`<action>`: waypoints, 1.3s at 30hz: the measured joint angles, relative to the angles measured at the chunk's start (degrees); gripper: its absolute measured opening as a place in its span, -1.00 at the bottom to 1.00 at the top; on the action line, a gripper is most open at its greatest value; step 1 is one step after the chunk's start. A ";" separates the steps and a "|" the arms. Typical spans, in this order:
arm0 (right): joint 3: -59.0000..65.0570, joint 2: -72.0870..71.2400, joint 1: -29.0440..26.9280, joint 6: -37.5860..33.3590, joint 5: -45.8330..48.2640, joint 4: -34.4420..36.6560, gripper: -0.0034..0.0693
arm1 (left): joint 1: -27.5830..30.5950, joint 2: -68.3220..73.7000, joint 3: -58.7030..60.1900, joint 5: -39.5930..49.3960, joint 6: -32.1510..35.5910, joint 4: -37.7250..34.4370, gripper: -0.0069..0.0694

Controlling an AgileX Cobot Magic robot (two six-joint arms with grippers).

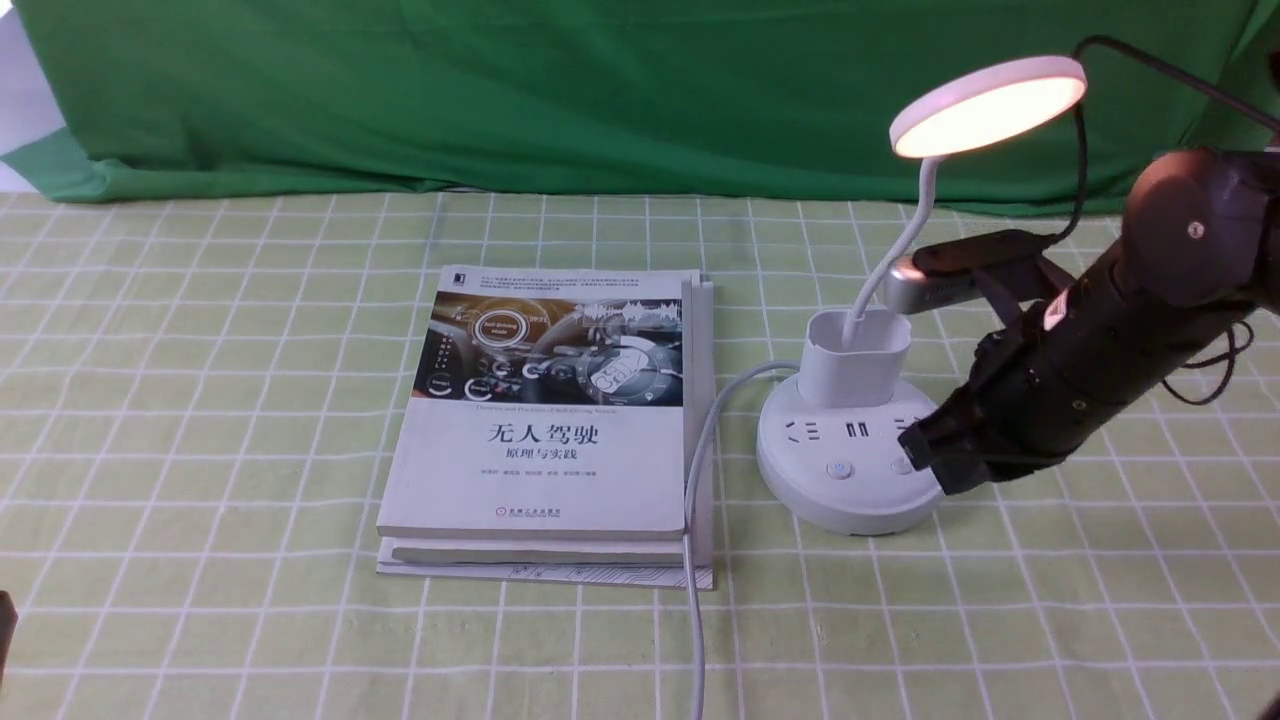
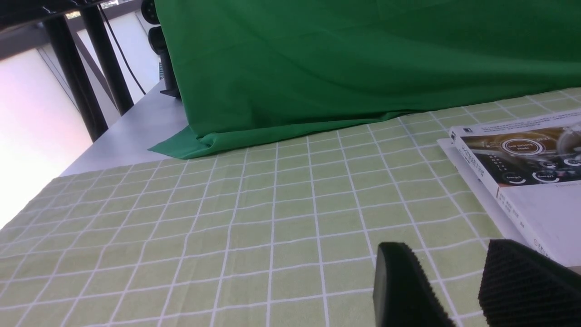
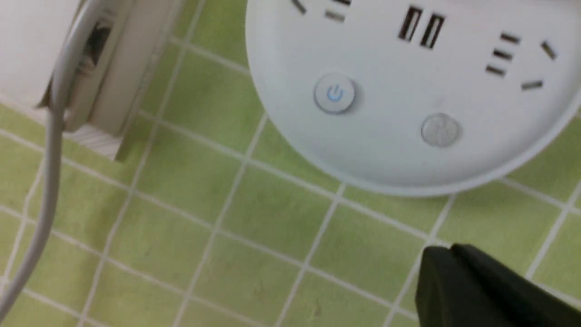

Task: Turn on the table lamp on the green coffee tablecloth with your hand.

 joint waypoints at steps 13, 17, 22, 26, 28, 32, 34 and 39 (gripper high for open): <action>18.96 -30.79 1.90 4.26 0.18 0.00 -0.82 | 0.00 0.00 0.00 0.00 0.00 0.00 -0.19; 20.75 -38.25 1.90 8.20 3.06 0.00 -0.80 | 0.00 0.00 0.00 0.00 0.00 0.00 -0.19; 20.93 -45.57 1.90 9.30 1.83 0.00 -0.77 | 0.00 0.00 0.00 0.00 0.00 0.00 -0.19; 20.93 -48.51 1.90 9.42 -0.32 0.00 -0.73 | 0.00 0.00 0.00 0.00 0.00 0.00 -0.19; 20.93 -49.67 1.90 9.42 -1.54 0.00 -0.72 | 0.00 0.00 0.00 0.00 0.00 0.00 -0.19; 23.76 -53.12 1.34 7.85 -6.45 -0.49 -0.82 | 0.00 0.00 0.00 0.00 0.00 0.00 -0.19; 28.64 -57.19 -1.21 2.97 -12.94 1.04 -0.84 | 0.00 0.00 0.00 0.00 0.00 0.00 -0.19; 46.98 -73.01 -10.61 -6.53 -30.19 5.24 -0.84 | 0.00 0.00 0.00 0.00 -0.06 0.00 -0.19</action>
